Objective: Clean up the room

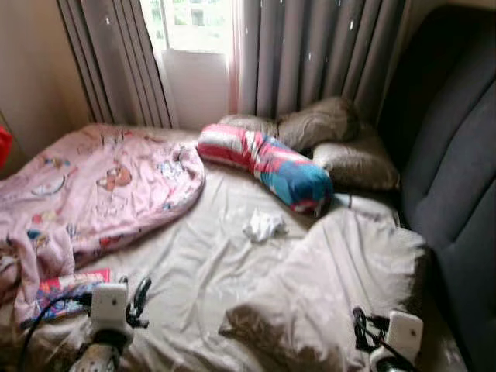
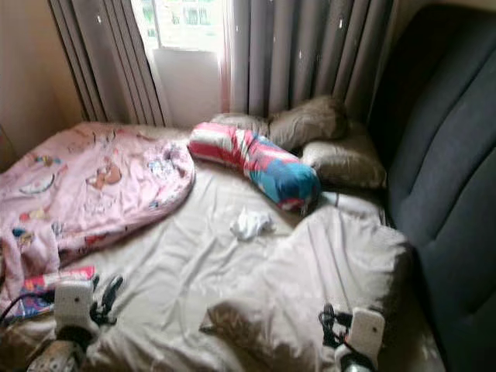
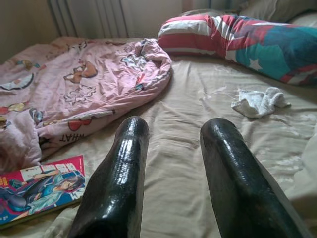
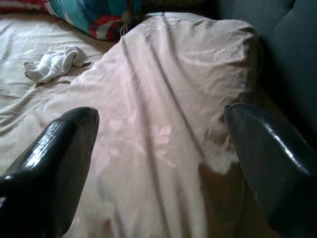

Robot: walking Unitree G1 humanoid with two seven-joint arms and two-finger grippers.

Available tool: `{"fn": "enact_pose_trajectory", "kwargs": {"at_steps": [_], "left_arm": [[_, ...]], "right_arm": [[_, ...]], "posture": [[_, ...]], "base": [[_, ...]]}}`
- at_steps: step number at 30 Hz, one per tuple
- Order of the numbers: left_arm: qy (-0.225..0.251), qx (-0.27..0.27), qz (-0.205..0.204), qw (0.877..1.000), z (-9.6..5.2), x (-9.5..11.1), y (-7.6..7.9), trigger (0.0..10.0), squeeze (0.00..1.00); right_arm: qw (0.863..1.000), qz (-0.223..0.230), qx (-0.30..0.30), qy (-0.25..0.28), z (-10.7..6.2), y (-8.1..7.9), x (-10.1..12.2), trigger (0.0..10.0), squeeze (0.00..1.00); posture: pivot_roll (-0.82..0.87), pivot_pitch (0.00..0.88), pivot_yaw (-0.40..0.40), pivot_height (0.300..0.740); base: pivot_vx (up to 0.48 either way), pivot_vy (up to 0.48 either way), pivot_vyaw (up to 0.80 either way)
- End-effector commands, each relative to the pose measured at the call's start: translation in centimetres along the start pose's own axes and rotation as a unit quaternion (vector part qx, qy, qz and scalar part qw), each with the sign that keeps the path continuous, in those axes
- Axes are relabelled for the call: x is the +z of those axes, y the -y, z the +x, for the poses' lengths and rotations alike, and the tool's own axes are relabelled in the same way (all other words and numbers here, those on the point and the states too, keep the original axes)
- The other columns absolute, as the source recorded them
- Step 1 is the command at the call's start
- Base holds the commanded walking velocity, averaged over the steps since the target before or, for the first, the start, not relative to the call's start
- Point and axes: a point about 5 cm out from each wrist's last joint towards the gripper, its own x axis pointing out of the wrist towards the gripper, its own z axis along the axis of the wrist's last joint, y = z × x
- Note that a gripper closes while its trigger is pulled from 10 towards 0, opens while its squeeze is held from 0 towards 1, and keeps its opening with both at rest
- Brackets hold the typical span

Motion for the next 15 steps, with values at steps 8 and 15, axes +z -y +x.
{"fn": "enact_pose_trajectory", "kwargs": {"at_steps": [8, 15], "left_arm": [[0.002, 0.005, 0.005, 1.000, 0.2, 1.0, -1.5, 10.0, 0.00], [0.014, 0.020, -0.008, 1.000, 0.5, 1.8, -2.3, 10.0, 0.00]], "right_arm": [[1.000, -0.003, -0.003, 0.013, -0.5, 0.9, 0.0, 10.0, 0.00], [1.000, -0.006, 0.002, 0.011, -0.5, 0.8, 0.0, 10.0, 0.00]], "posture": [[0.00, 0.000, -0.009, 0.631], [0.01, 0.000, -0.036, 0.631]], "base": [[0.000, 0.000, 0.00], [0.000, 0.000, 0.00]]}}
